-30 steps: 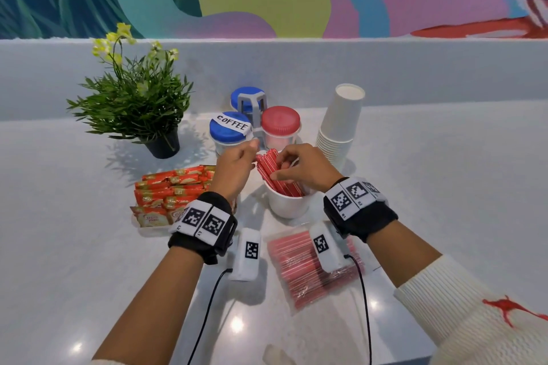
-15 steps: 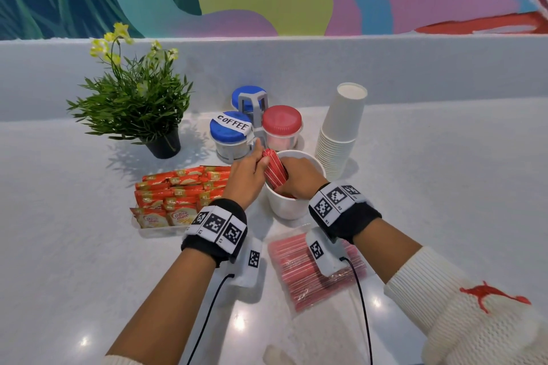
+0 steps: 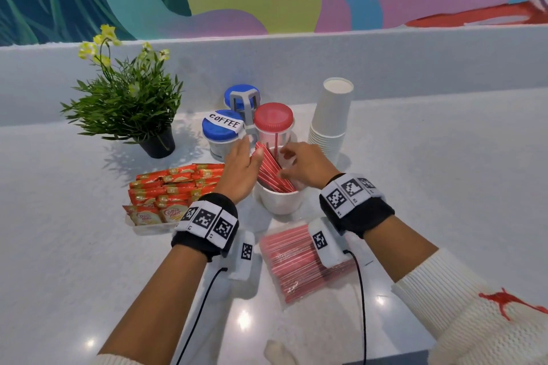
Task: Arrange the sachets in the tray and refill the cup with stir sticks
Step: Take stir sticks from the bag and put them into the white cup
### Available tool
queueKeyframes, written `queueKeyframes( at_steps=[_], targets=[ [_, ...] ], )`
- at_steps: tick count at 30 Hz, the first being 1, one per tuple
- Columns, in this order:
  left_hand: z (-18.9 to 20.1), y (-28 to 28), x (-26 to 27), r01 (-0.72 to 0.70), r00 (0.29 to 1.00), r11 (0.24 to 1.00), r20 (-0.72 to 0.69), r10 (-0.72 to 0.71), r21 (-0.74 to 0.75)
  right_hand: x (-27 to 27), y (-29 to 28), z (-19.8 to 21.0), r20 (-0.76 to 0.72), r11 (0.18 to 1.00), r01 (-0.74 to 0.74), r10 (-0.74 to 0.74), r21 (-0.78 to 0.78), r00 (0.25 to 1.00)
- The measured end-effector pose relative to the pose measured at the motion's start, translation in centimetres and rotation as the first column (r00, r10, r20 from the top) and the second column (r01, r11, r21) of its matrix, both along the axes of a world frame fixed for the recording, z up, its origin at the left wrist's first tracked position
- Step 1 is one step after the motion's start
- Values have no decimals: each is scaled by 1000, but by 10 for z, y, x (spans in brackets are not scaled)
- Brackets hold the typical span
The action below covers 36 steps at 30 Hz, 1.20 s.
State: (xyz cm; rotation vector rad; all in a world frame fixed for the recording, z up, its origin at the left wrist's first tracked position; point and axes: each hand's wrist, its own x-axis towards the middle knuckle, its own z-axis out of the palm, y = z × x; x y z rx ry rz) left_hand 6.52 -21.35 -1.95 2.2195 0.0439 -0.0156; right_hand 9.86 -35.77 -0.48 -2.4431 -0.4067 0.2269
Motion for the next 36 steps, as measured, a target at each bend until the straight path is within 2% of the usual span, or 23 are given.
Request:
queueKeyframes(
  at_steps=[3,5,9,12,16,18,20,23,27,29,33,36],
  targets=[
    [21,-11,-8,-65,988,997,143,59,36,1,-23,5,77,972,139,-156,191,985],
    [34,-20,-13,-75,968,997,241,66,30,2,-40,4,64,922,261,-290,285,955],
    [44,-47,-29,60,955,997,293,-45,-41,-4,-76,-6,-26,874,385,-395,295,918],
    [32,-65,-37,177,968,983,187,-166,-44,-14,-95,-21,-72,847,468,-466,251,882],
    [3,-81,-42,243,966,969,-87,-245,-31,-31,-115,-44,-259,768,592,-536,245,803],
    [-7,-85,-44,279,946,956,-199,-257,93,-36,-120,-56,-298,806,573,-516,149,803],
    [-16,-87,-48,342,912,908,-319,-258,243,-40,-121,-64,-353,885,465,-428,24,832],
    [-33,-88,-56,427,853,822,-469,-228,377,-46,-118,-70,-453,960,279,-246,6,857],
    [-47,-88,-63,397,880,790,-438,-183,467,-48,-112,-71,-486,982,148,-74,116,871],
    [-49,-89,-63,369,900,795,-399,-176,481,-49,-107,-67,-485,979,141,-51,150,873],
    [-52,-86,-60,381,898,818,-383,-216,431,-51,-102,-70,-430,974,108,-11,201,903],
    [-52,-81,-59,411,885,832,-383,-266,373,-52,-102,-69,-450,942,150,1,299,893]
  ],
)
